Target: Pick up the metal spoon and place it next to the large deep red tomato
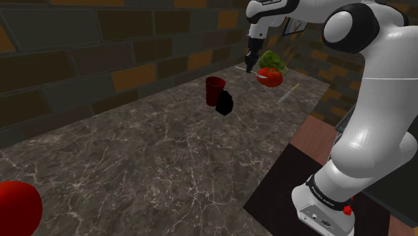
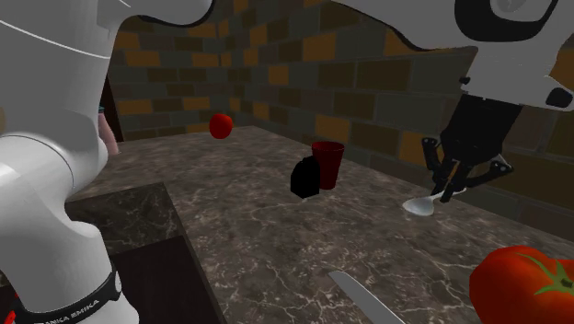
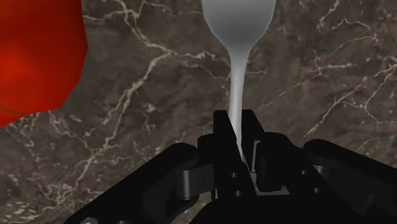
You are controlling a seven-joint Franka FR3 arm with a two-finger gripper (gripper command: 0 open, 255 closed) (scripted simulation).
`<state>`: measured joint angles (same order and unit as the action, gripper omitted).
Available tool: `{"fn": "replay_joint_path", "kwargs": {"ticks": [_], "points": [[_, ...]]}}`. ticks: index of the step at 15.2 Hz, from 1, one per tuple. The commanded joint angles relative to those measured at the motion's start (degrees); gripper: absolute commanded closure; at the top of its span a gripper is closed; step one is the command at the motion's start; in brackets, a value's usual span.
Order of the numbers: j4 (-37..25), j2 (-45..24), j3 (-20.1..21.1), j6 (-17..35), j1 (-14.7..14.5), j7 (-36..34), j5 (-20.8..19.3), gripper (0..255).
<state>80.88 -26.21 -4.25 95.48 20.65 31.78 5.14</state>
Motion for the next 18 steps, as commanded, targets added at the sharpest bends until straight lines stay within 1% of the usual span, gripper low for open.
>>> {"fn": "replay_joint_path", "kwargs": {"ticks": [1,14,18], "points": [[1.02,-0.37,0.0,1.4,0.02,0.14,0.04,255],[7.03,-2.95,0.13,9.97,-0.06,0.74,0.36,255],[7.03,-2.95,0.13,9.97,-0.06,0.74,0.36,255]]}}
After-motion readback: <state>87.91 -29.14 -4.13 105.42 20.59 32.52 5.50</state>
